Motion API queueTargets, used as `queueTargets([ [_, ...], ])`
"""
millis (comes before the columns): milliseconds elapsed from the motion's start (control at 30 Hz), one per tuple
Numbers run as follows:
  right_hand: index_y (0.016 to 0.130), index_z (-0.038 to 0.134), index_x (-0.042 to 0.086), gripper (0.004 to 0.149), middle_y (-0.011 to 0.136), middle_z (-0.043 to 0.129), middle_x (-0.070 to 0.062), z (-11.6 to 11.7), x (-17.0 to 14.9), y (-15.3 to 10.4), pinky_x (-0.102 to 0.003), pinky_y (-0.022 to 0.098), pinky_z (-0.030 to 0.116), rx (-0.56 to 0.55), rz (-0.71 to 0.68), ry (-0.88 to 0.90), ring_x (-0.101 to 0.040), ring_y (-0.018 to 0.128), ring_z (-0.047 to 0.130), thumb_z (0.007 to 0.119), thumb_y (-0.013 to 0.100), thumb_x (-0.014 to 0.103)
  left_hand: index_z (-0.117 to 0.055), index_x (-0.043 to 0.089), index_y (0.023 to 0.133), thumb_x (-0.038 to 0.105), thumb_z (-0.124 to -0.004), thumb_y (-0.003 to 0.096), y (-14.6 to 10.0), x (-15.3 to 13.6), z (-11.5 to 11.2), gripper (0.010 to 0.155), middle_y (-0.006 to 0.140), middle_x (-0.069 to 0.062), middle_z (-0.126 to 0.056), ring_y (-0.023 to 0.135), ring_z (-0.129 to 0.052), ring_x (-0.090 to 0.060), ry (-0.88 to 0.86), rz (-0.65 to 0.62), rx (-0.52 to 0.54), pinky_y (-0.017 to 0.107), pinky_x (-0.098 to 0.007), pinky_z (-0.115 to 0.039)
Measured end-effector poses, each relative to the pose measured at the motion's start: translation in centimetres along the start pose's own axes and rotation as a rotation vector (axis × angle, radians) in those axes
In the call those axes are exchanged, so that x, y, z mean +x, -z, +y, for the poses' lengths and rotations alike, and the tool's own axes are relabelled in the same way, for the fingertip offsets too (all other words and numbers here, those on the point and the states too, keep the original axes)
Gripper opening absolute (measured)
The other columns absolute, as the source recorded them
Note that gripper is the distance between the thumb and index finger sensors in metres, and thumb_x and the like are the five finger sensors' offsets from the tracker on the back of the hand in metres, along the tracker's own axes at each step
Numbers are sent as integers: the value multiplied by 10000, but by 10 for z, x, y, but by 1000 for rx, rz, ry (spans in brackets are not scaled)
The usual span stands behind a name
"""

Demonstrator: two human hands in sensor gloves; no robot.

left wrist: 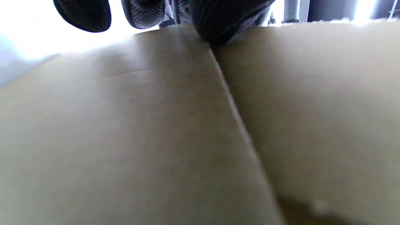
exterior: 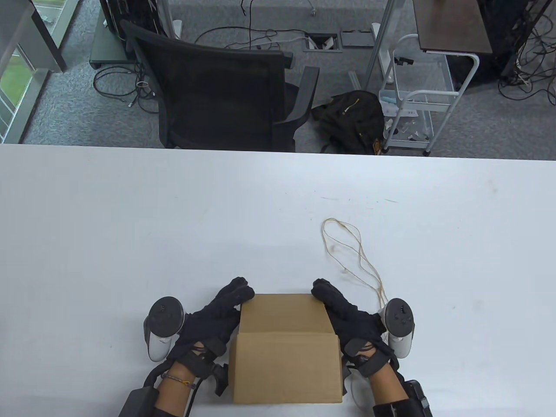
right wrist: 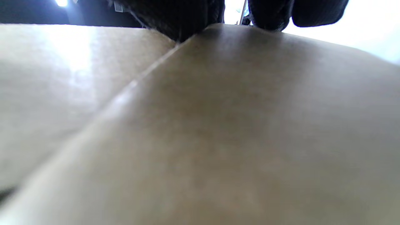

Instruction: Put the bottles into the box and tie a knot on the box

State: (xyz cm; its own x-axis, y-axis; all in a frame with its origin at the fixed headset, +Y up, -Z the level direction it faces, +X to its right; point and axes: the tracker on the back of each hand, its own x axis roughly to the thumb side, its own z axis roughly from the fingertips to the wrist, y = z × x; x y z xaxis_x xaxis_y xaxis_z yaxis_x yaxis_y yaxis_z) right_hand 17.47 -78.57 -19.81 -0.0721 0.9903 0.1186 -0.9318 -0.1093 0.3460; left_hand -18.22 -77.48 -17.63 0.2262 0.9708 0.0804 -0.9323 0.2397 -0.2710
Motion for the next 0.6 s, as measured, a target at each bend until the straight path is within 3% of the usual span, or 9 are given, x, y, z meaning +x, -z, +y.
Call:
queueTargets([
  [133,1060,567,163,601,1111,452,-196,-10,7,-4,-651,608,584,-88,19,-81,-567,901,538,745,485,168,-533,257,1170,286,-848,524,-3,1,11,718,1217,-241,-610,1020,-741,-535,28,50,26,658,-647,-717],
  [233,1036,624,67,584,1016,630,-296,-22,13,-11,-622,543,712,-193,39,-83,-547,810,699,771,488,203,-667,153,1111,353,-862,522,-9,2,24,653,1056,-225,-833,853,-925,-475,40,88,118,586,-576,-809],
  [267,972,710,16,524,947,733,-297,-24,15,-12,-610,506,751,-215,52,-81,-529,747,775,776,481,186,-752,135,1056,378,-863,525,-12,2,28,595,972,-210,-922,772,-987,-458,67,124,149,544,-564,-836],
  [333,866,827,30,426,813,882,-256,-28,20,-15,-569,442,814,-182,69,-116,-467,625,891,776,489,222,-897,139,908,429,-864,512,-14,5,33,492,787,-142,-1056,600,-1091,-377,171,139,173,447,-509,-903],
  [400,814,868,37,415,723,947,-232,-28,22,-17,-527,372,868,-139,124,-117,-420,531,955,797,495,293,-942,143,845,498,-849,512,-13,4,32,495,685,-106,-1102,491,-1131,-322,133,139,90,379,-467,-936],
  [500,830,861,29,452,733,939,-247,-24,22,-18,-523,360,890,-107,113,-49,-428,529,970,799,512,343,-910,120,896,525,-821,541,-11,3,22,546,751,-157,-1063,545,-1109,-370,-18,124,-28,411,-488,-919],
  [600,857,835,16,484,758,907,-268,-23,20,-18,-537,367,891,-109,107,-17,-449,541,961,799,511,352,-909,148,905,550,-790,537,-13,6,20,558,771,-140,-1058,570,-1108,-367,36,119,21,424,-480,-925],
])
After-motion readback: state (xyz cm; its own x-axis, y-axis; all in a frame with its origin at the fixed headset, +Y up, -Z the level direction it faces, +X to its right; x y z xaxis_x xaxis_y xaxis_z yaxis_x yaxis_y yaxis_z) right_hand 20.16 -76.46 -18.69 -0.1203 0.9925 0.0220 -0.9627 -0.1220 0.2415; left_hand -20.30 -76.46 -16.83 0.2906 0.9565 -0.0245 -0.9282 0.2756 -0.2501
